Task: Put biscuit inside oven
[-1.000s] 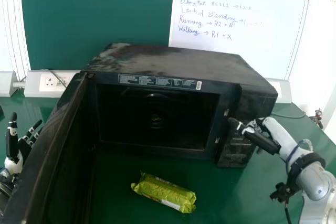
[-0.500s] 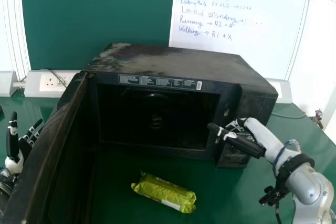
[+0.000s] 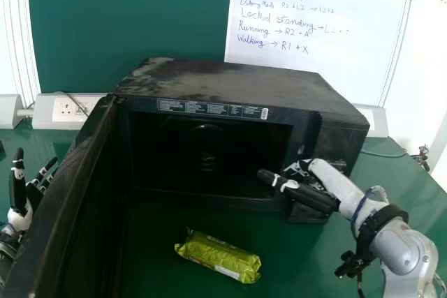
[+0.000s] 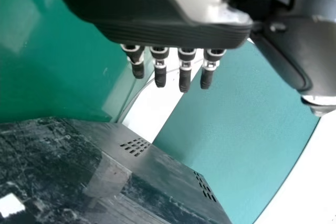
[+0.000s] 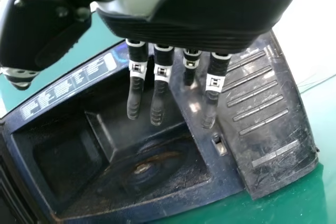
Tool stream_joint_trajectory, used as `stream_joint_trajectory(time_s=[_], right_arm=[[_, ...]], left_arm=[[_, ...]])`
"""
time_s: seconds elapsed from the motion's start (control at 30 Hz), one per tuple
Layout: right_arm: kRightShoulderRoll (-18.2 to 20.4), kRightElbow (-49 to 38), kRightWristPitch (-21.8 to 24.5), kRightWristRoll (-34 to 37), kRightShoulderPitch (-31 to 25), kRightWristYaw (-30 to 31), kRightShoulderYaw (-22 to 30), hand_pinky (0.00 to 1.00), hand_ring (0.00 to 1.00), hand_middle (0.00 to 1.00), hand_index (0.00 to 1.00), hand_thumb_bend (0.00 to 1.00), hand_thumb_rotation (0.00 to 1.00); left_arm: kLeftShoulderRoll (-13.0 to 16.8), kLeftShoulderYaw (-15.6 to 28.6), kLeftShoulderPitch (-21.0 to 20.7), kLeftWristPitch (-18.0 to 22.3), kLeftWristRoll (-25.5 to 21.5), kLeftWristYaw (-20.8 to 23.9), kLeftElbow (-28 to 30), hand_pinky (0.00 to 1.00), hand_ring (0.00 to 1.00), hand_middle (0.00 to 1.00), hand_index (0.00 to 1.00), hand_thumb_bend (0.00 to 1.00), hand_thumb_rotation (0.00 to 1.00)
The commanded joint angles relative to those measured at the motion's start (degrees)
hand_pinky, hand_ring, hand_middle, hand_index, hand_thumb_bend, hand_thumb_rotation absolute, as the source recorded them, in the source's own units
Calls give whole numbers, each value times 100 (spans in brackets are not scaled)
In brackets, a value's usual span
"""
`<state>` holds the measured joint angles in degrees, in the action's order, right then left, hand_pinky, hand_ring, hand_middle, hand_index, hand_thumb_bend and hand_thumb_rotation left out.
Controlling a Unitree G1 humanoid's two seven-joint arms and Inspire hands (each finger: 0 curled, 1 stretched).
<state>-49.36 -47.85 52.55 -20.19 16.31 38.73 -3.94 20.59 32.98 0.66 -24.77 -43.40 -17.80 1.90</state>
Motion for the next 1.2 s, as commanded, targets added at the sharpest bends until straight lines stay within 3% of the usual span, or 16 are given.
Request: stream_joint_trajectory(time_s=[0.0,0.3,0.77,0.93,1.17], right_arm=[[-57,-73,2,84,132,68,-67,59,67,71,70,100,21],[-202,-167,-75,123,262,205,-328,59,68,72,74,100,24],[-407,-150,-988,53,526,558,-770,62,70,75,75,100,27],[-486,-165,-937,-40,695,791,-1017,66,76,81,81,100,30],[-364,-276,-692,-822,871,886,-1652,72,82,86,86,97,29]], left_arm=[[-47,-42,-16,-12,2,13,63,67,73,75,75,69,0],[-56,-96,-13,67,79,-41,61,66,72,75,76,69,0],[-135,-124,-23,24,105,111,171,66,72,74,75,69,0],[-158,-128,-22,-1,79,129,206,66,72,74,74,69,0],[-169,-137,-4,21,93,72,231,66,72,75,74,67,0]])
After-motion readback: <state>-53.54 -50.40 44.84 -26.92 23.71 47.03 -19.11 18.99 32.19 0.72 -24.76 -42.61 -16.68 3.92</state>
